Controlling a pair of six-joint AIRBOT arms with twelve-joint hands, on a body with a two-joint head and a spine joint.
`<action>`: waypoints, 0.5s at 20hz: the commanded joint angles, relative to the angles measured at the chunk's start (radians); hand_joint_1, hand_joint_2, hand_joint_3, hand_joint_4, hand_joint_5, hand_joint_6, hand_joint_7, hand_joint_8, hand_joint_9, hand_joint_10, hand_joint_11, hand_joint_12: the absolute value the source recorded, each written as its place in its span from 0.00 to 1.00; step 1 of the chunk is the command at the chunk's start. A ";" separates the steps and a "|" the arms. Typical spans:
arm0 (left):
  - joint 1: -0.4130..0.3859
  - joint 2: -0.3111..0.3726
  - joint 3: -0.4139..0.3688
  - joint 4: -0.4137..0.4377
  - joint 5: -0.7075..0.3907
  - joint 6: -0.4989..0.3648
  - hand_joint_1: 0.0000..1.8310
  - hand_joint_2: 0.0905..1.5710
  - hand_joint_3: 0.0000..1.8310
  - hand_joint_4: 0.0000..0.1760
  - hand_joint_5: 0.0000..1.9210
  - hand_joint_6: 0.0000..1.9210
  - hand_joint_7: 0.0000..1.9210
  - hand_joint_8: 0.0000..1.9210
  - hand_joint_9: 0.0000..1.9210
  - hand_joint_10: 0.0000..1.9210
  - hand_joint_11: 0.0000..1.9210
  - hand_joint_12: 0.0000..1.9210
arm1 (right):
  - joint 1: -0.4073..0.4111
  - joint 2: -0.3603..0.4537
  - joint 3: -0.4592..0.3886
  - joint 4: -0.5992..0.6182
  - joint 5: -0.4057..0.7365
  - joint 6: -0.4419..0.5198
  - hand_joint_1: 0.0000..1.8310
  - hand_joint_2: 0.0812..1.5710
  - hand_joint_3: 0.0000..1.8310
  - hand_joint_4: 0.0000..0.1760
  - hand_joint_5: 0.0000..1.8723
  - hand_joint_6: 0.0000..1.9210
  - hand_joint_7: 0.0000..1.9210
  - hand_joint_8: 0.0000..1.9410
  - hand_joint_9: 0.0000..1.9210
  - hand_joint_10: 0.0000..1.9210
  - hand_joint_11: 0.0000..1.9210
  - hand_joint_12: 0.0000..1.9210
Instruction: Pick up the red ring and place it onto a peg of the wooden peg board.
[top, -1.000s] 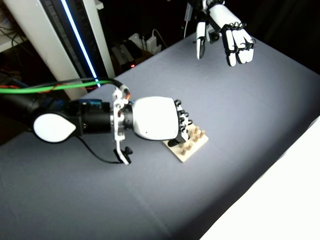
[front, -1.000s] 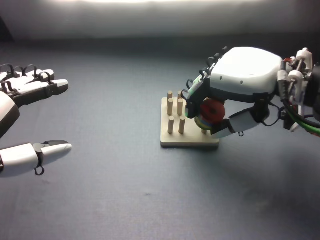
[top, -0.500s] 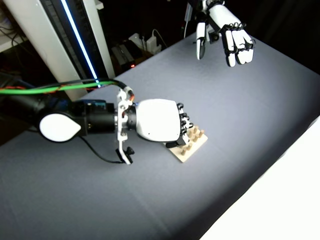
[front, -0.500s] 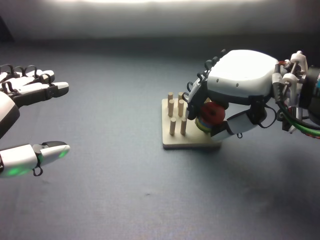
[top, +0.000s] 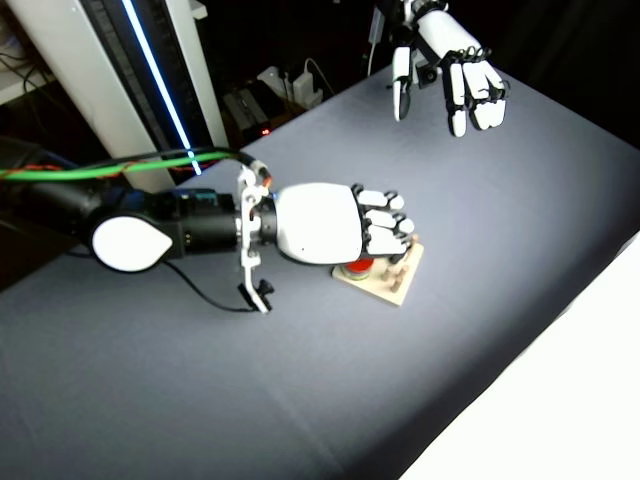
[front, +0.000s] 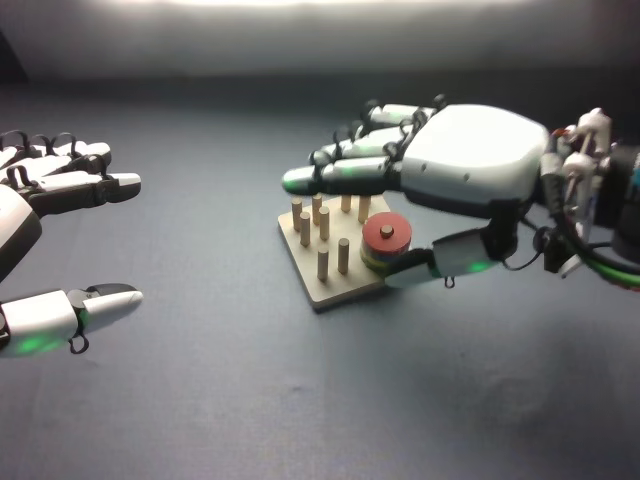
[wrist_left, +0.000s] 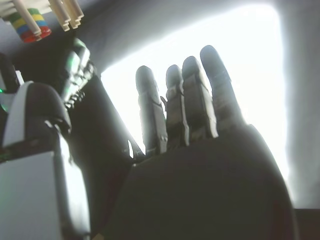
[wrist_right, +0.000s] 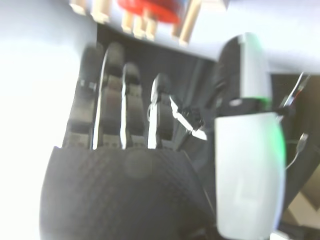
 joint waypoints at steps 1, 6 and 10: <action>-0.004 -0.001 0.001 0.005 -0.134 -0.011 0.41 0.65 0.00 0.00 0.28 0.00 0.16 0.00 0.13 0.00 0.00 0.33 | 0.006 0.032 -0.011 0.061 0.152 -0.001 0.55 0.63 0.00 0.97 0.10 0.00 0.14 0.00 0.18 0.02 0.00 0.57; -0.002 -0.001 -0.006 0.007 -0.196 -0.035 0.43 0.64 0.00 0.00 0.29 0.00 0.17 0.00 0.14 0.00 0.00 0.38 | -0.116 0.177 -0.094 0.247 0.352 -0.060 0.53 0.62 0.00 0.77 0.13 0.00 0.16 0.00 0.14 0.00 0.00 0.28; -0.008 0.014 -0.018 0.040 -0.305 -0.068 0.44 0.67 0.00 0.20 0.20 0.00 0.15 0.00 0.11 0.00 0.00 0.27 | -0.312 0.274 -0.177 0.435 0.607 -0.062 0.50 0.64 0.00 0.57 0.14 0.00 0.18 0.00 0.19 0.00 0.02 0.28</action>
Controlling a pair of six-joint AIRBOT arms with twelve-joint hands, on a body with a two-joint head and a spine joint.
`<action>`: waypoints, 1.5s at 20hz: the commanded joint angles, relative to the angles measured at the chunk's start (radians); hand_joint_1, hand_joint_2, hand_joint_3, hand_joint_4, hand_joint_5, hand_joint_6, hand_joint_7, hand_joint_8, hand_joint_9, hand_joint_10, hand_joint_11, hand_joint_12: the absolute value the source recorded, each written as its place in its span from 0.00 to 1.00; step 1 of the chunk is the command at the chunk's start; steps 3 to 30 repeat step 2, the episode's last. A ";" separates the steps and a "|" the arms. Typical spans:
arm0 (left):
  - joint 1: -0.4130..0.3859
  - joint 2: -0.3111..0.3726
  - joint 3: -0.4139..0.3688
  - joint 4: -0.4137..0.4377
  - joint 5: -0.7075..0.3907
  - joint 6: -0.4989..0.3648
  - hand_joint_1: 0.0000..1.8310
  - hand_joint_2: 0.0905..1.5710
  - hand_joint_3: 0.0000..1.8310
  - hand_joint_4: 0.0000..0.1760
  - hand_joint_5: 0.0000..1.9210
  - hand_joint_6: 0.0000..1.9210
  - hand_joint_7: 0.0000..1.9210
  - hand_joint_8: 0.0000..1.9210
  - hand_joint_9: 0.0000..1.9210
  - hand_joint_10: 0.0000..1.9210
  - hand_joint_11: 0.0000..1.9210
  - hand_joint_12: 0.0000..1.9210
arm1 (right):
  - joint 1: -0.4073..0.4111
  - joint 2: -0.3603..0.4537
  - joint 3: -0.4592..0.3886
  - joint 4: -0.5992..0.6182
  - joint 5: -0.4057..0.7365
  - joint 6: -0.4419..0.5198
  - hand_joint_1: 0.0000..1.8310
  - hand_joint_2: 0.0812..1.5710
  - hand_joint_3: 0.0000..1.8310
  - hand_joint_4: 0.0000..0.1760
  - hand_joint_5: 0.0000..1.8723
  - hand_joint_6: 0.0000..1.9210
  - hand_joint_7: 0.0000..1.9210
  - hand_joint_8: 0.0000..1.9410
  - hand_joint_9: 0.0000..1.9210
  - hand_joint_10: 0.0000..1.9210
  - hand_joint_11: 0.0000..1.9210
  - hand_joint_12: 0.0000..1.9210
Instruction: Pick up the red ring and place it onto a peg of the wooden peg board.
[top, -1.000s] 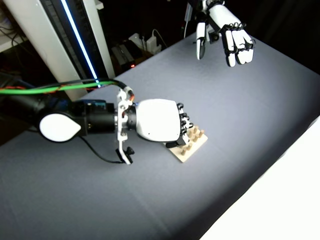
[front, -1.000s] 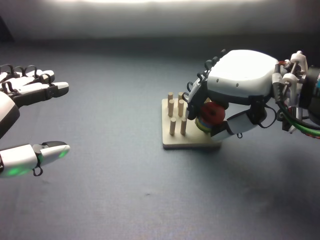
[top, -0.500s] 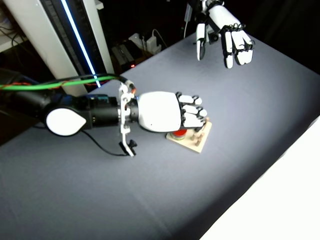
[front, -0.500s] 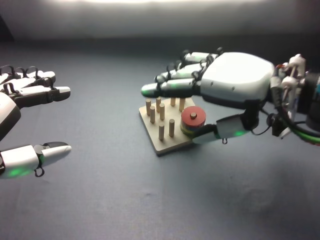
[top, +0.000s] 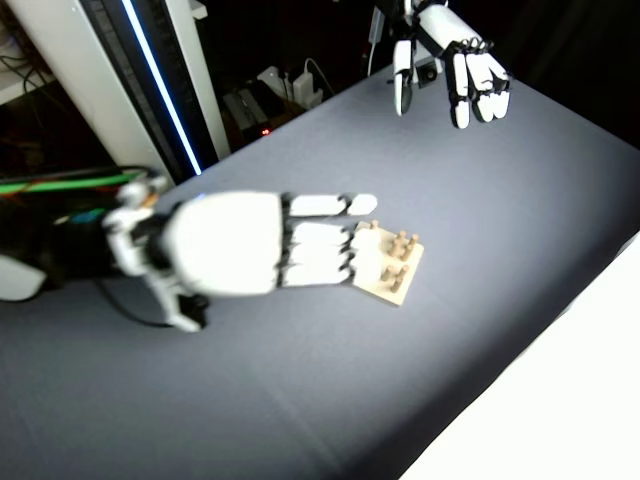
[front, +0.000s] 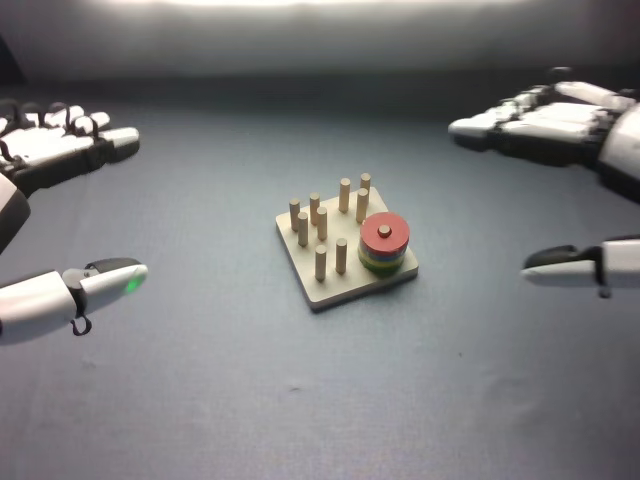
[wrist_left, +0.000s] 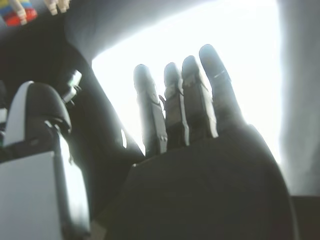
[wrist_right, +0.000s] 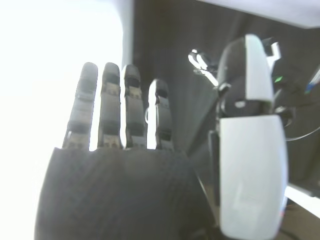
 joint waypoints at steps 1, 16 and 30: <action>-0.010 0.014 -0.001 0.012 -0.178 -0.015 0.42 0.68 0.00 0.34 0.16 0.00 0.14 0.00 0.10 0.00 0.00 0.23 | -0.021 0.013 -0.014 0.057 0.233 0.004 0.49 0.65 0.00 0.45 0.16 0.01 0.20 0.00 0.20 0.01 0.05 0.29; -0.011 0.014 -0.001 0.016 -0.205 -0.027 0.40 0.69 0.00 0.29 0.13 0.00 0.13 0.00 0.10 0.00 0.00 0.25 | -0.074 0.026 -0.032 0.097 0.299 0.004 0.50 0.69 0.00 0.27 0.17 0.00 0.20 0.00 0.21 0.00 0.06 0.31; -0.011 0.014 -0.001 0.016 -0.205 -0.027 0.40 0.69 0.00 0.29 0.13 0.00 0.13 0.00 0.10 0.00 0.00 0.25 | -0.074 0.026 -0.032 0.097 0.299 0.004 0.50 0.69 0.00 0.27 0.17 0.00 0.20 0.00 0.21 0.00 0.06 0.31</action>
